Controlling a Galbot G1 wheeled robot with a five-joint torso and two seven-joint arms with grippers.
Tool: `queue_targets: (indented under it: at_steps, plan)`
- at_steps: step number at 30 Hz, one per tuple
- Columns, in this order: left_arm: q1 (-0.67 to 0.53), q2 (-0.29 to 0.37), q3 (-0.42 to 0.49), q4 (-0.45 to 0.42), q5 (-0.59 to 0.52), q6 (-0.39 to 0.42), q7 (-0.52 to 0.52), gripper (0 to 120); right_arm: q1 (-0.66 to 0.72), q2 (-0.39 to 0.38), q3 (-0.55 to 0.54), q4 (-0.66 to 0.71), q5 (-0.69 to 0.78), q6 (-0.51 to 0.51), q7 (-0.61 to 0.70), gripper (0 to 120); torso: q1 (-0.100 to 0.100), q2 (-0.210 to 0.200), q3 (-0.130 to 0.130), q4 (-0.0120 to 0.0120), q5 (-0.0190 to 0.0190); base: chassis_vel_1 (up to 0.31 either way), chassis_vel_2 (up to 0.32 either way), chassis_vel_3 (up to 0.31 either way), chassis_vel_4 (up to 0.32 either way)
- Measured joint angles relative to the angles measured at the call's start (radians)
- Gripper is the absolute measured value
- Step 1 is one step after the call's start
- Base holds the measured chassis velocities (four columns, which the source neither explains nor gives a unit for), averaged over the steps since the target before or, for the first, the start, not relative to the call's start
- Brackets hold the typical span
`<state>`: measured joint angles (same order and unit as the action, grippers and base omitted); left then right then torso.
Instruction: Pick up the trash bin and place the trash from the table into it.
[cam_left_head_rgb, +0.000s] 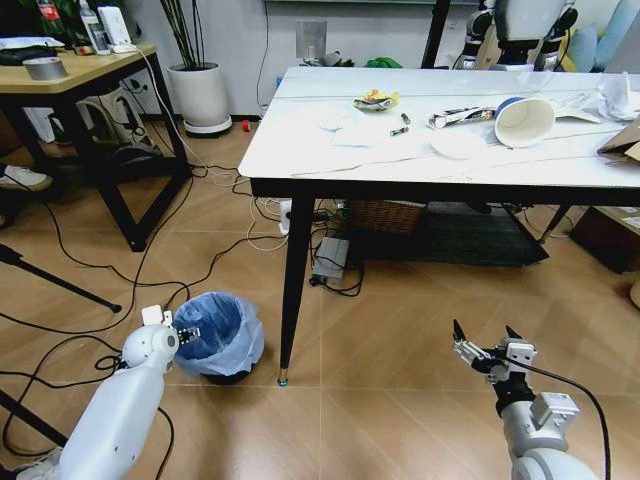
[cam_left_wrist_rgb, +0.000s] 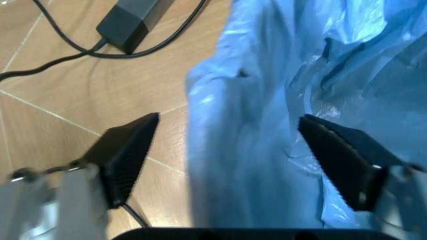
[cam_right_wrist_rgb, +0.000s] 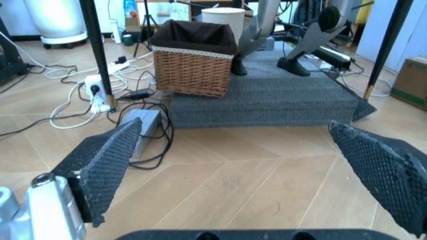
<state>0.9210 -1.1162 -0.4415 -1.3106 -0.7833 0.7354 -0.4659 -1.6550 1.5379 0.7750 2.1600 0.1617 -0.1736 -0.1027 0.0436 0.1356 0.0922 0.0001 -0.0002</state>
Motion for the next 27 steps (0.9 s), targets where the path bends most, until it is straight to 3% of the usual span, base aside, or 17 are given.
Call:
queue_targets:
  at_steps: [13,22,27]
  plan:
    - [0.026,0.022,0.002,-0.074,-0.042,0.000,-0.002,36,0.005,0.013,-0.008,0.004,-0.007,-0.006,0.003,100,0.000,0.000,0.000,-0.0001,0.0002,0.000,0.000,0.000,0.000]
    - [0.046,0.045,0.020,-0.145,-0.132,0.000,-0.042,3,0.031,0.049,0.001,0.009,-0.016,-0.005,0.004,100,0.000,0.000,0.000,0.0001,0.0003,0.000,0.000,0.000,0.000]
    - [0.039,0.050,0.044,-0.146,-0.154,-0.001,-0.063,0,0.036,0.057,-0.003,0.016,-0.018,-0.005,0.004,100,0.000,0.000,0.000,-0.0001,0.0004,0.000,0.000,0.000,0.000]
